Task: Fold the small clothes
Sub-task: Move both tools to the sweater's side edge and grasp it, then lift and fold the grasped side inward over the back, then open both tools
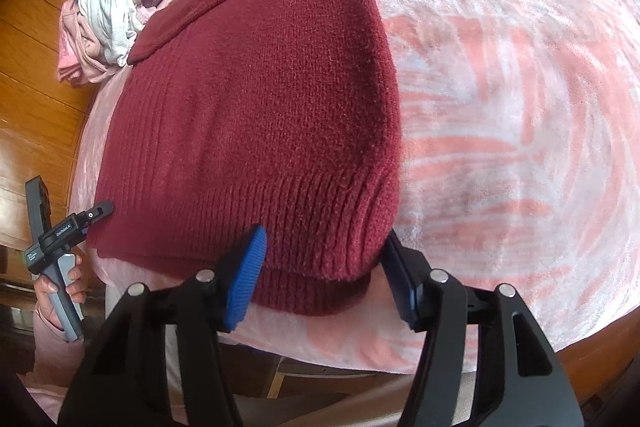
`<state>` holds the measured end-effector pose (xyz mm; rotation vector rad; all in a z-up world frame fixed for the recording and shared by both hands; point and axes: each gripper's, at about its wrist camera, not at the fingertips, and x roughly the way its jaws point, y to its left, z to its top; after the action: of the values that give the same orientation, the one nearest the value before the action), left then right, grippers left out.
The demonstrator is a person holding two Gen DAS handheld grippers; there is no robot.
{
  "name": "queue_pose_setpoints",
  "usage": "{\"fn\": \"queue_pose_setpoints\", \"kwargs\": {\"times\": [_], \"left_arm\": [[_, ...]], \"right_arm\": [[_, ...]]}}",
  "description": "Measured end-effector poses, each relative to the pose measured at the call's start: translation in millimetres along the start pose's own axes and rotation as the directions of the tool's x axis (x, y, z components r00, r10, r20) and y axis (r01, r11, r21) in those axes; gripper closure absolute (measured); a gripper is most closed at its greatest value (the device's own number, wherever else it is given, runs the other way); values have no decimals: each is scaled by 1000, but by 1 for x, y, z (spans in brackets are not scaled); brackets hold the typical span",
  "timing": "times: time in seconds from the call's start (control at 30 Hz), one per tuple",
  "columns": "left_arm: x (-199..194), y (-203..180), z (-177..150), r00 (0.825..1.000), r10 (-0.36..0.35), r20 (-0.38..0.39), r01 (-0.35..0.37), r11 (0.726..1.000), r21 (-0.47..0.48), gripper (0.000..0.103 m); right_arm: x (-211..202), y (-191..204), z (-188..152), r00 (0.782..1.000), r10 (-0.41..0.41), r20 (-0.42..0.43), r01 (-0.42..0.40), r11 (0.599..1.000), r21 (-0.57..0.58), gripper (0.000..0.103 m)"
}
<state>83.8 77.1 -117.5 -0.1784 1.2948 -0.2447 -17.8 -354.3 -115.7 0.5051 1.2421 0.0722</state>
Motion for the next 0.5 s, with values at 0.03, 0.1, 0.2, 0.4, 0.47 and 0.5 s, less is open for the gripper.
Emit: {"fn": "queue_pose_setpoints", "kwargs": {"times": [0.03, 0.1, 0.2, 0.4, 0.47, 0.5], "left_arm": [[2, 2, 2, 1000, 4, -1, -4, 1000, -7, 27], [1, 8, 1, 1000, 1, 1, -1, 1000, -19, 36], [-1, 16, -1, 1000, 5, 20, -4, 999, -39, 63], [-12, 24, -1, 995, -103, 17, 104, 991, -82, 90], [-19, 24, 1, 991, -131, 27, 133, 987, -94, 91], [-22, 23, 4, 988, -149, 32, 152, 983, -99, 91]], "right_arm": [[1, -1, 0, 1000, 0, -2, 0, 1000, 3, 49], [3, -2, 0, 1000, -10, -2, 10, 1000, 2, 55], [2, 2, -2, 1000, 6, -1, -6, 1000, -28, 83], [-4, 11, 2, 996, 90, -5, -91, 995, -39, 91], [-12, 12, 6, 992, 127, 6, -126, 991, -37, 91], [-15, 13, 8, 990, 141, 11, -141, 989, -40, 91]]}}
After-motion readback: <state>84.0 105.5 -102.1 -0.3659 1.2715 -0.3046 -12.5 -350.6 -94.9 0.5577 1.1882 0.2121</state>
